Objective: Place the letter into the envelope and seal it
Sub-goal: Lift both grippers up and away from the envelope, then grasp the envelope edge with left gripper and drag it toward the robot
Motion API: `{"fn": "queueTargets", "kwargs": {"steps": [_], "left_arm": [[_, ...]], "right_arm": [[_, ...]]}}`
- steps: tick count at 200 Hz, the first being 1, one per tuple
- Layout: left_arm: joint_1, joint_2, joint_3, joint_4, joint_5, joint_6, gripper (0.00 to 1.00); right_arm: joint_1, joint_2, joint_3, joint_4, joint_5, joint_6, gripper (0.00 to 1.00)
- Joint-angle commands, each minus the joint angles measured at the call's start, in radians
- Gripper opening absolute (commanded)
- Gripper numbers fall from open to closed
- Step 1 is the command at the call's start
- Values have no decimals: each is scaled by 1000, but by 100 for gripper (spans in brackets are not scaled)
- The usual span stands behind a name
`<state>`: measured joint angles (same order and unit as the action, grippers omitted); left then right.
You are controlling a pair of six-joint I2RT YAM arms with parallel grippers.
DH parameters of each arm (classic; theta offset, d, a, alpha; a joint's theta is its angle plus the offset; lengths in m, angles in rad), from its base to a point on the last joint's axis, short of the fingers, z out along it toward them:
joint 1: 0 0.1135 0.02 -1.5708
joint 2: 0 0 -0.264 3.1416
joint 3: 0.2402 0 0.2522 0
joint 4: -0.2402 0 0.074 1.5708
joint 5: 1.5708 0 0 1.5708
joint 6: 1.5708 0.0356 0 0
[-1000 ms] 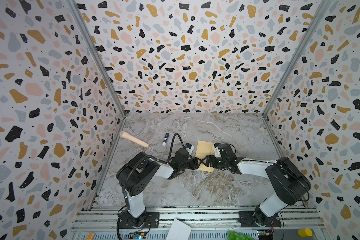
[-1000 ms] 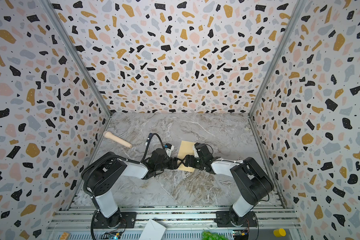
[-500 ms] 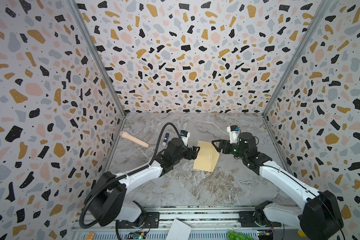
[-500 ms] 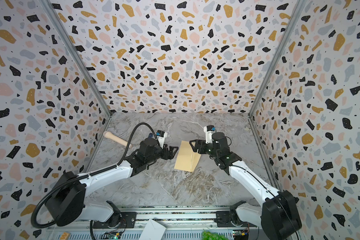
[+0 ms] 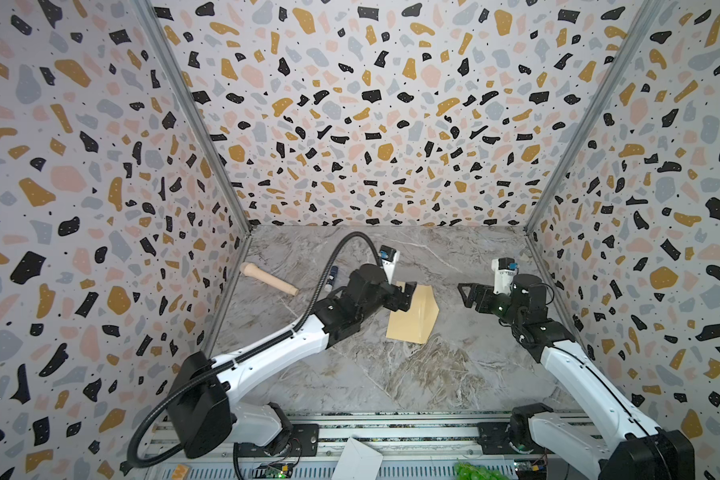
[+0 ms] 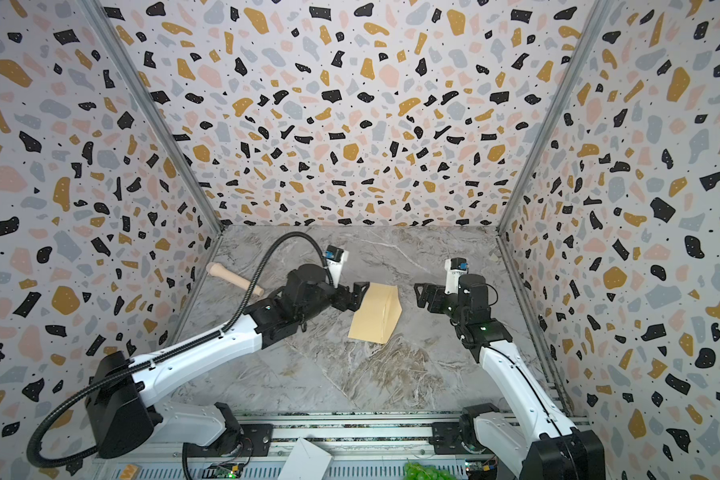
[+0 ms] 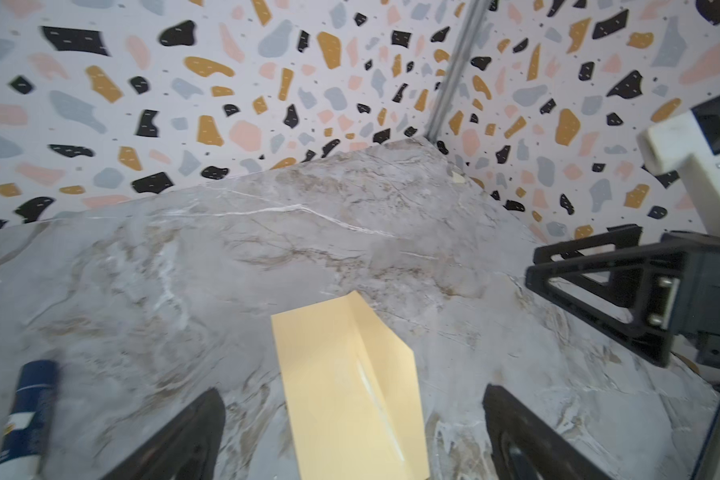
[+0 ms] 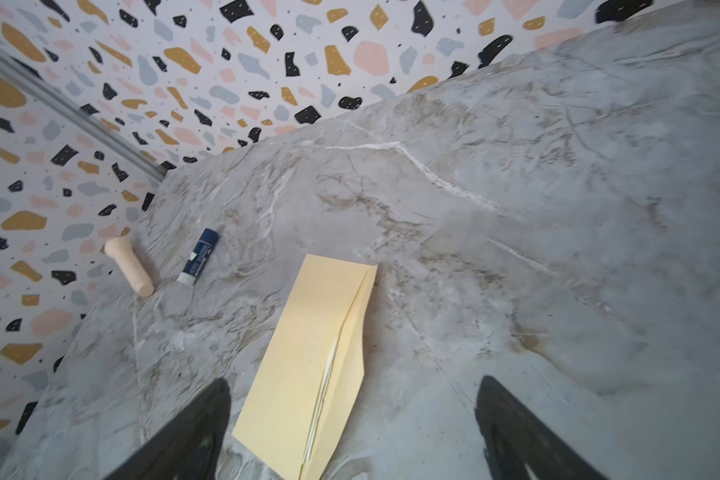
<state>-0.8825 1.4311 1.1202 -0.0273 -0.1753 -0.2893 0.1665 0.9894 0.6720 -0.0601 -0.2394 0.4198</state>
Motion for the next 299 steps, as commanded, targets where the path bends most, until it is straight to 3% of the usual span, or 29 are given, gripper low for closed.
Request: {"fn": "queueTargets", "kwargs": {"steps": [1, 16, 55, 100, 152, 181, 212, 235, 269, 299], "left_arm": [[-80, 155, 125, -90, -106, -37, 97], [-124, 290, 245, -164, -172, -65, 97], [-163, 624, 565, -369, -208, -131, 91], [-171, 786, 669, -390, -353, -176, 86], [-171, 907, 736, -397, -378, -159, 76], [-171, 933, 743, -376, -405, -126, 59], [-172, 924, 721, -340, -387, -78, 27], [-171, 878, 652, -277, -365, -12, 18], [-172, 747, 482, -139, -282, 223, 0], [-172, 553, 226, 19, -116, 521, 0]], "right_arm": [[-51, -51, 0, -55, 70, -25, 93], [-86, -75, 0, -70, 78, -27, 93], [-146, -126, 0, -105, 85, -53, 95], [-170, -144, -18, -98, 58, -54, 95], [-174, -141, -37, -74, 30, -40, 95], [-177, -139, -47, -64, 15, -35, 95], [-177, -140, -50, -63, 12, -36, 95], [-178, -140, -52, -61, 5, -33, 95], [-178, -143, -53, -63, -1, -30, 95], [-178, -149, -58, -59, -8, -28, 95]]}}
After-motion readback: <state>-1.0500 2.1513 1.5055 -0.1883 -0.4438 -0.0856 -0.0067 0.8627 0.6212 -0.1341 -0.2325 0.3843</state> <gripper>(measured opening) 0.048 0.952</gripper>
